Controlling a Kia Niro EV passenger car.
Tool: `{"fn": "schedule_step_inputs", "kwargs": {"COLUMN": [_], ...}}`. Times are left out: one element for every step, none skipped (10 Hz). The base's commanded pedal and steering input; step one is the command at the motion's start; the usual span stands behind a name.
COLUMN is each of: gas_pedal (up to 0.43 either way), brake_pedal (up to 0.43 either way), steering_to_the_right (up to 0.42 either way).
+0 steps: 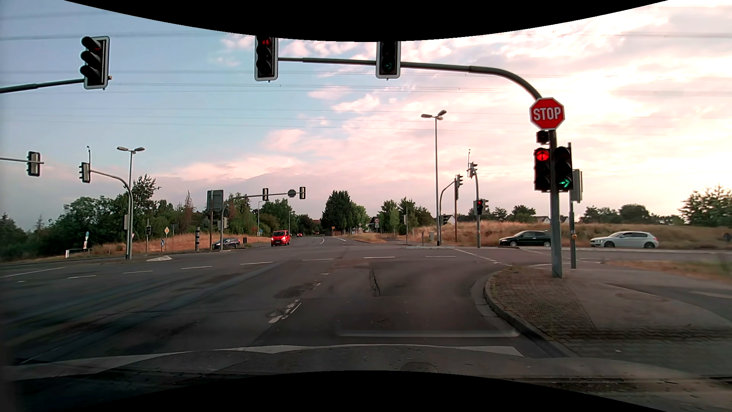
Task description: Follow the waypoints while adhering to traffic rules and regulations
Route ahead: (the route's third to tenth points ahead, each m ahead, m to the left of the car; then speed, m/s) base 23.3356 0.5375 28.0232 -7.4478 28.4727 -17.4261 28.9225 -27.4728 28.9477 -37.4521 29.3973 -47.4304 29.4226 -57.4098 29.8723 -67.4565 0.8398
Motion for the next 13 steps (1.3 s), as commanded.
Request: {"fn": "schedule_step_inputs", "kwargs": {"gas_pedal": [0.228, 0.240, 0.248, 0.268, 0.280, 0.287, 0.299, 0.299, 0.311, 0.311, 0.311, 0.319, 0.319], "brake_pedal": [0.000, 0.000, 0.000, 0.000, 0.000, 0.000, 0.000, 0.000, 0.000, 0.000, 0.000, 0.000, 0.000], "steering_to_the_right": [0.001, 0.000, 0.000, 0.000, 0.000, 0.000, -0.001, -0.001, -0.004, -0.004, -0.005, -0.005, -0.005]}}
